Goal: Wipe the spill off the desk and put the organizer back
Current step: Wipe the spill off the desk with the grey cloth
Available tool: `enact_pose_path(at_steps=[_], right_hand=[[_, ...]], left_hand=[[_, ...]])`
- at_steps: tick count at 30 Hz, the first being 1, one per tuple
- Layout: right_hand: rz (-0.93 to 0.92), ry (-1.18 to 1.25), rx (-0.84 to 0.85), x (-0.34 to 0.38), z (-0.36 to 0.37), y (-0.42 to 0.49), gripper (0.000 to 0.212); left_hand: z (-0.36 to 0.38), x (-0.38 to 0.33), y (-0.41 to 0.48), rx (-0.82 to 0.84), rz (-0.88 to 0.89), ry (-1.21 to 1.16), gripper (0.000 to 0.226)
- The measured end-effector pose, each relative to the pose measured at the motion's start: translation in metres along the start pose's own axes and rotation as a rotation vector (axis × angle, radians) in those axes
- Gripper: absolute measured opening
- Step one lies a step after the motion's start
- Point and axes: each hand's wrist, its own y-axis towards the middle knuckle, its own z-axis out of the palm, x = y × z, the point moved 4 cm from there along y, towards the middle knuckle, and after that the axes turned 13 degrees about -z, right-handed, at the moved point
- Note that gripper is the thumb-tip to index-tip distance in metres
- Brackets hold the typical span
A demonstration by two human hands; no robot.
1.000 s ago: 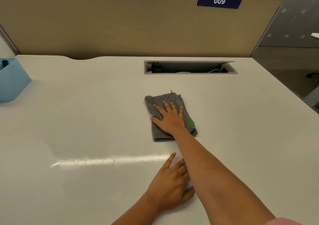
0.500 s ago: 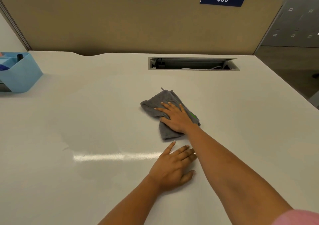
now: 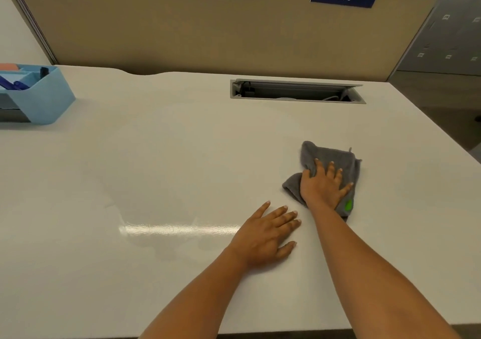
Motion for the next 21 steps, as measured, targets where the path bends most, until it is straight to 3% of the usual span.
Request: enact_pose_path(at_steps=[5, 8, 13, 21], right_hand=[[0.035, -0.043, 0.067, 0.006, 0.002, 0.005, 0.059], [-0.014, -0.057, 0.135, 0.014, 0.003, 0.018, 0.061], [-0.182, -0.031, 0.202, 0.048, 0.013, 0.037, 0.065], [-0.578, 0.121, 0.338, 0.148, 0.042, 0.037, 0.052]], left_hand=[[-0.003, -0.001, 0.000, 0.002, -0.040, -0.082, 0.054], [-0.015, 0.000, -0.003, -0.168, -0.096, -0.037, 0.050], [-0.032, 0.021, 0.002, -0.377, -0.325, -0.209, 0.040], [-0.059, 0.115, -0.012, -0.417, -0.632, -0.347, 0.042]])
